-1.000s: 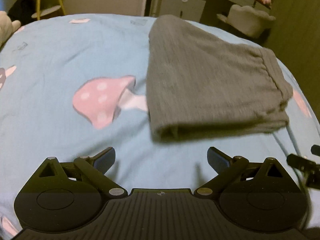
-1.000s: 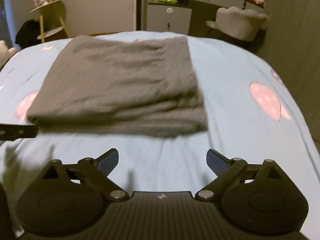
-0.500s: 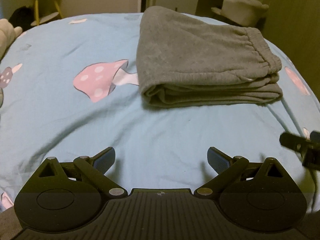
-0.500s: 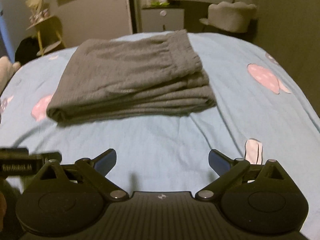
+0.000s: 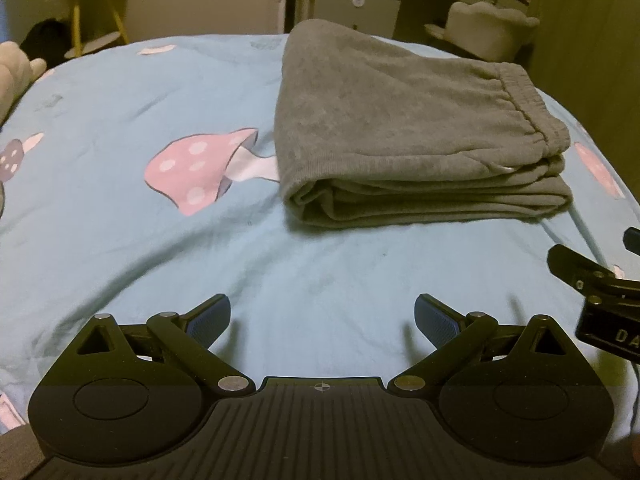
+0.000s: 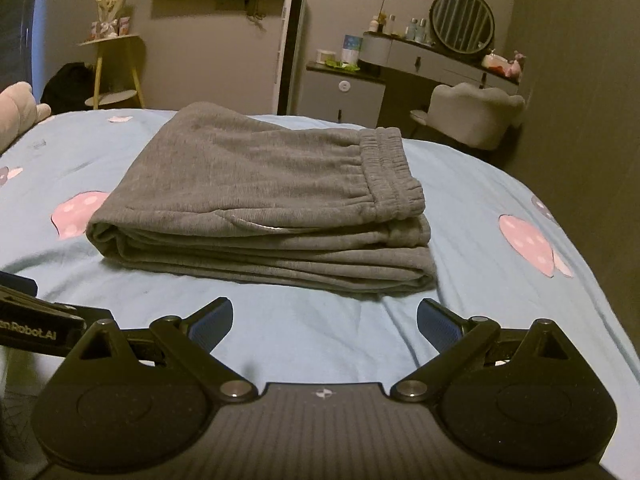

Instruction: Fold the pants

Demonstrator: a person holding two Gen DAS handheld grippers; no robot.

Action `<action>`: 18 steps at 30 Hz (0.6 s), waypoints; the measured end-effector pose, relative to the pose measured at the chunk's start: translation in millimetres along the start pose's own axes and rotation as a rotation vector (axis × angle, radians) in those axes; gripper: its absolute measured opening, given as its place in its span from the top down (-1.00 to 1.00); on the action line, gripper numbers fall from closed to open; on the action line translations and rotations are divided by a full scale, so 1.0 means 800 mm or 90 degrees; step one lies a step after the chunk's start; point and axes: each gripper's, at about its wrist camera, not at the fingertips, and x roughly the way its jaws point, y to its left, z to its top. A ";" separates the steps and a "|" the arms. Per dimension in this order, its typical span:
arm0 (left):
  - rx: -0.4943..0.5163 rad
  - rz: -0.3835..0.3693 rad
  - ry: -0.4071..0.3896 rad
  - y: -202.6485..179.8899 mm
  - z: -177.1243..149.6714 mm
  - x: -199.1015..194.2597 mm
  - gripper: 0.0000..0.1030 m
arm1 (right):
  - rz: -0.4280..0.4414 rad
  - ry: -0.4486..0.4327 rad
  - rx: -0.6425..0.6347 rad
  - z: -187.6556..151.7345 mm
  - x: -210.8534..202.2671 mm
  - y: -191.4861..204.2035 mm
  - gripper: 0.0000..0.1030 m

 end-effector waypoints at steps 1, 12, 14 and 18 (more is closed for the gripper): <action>0.001 0.003 -0.003 -0.001 0.000 0.001 -0.96 | -0.001 -0.001 0.003 0.000 0.001 0.000 -0.92; 0.020 0.020 -0.009 -0.006 -0.002 0.008 -0.96 | -0.001 -0.003 0.025 -0.004 0.002 -0.003 -0.92; 0.019 0.020 -0.010 -0.006 -0.002 0.007 -0.96 | -0.001 -0.006 0.028 -0.005 0.001 -0.005 -0.92; 0.018 0.023 -0.012 -0.007 -0.003 0.007 -0.96 | -0.001 -0.009 0.033 -0.005 0.000 -0.006 -0.92</action>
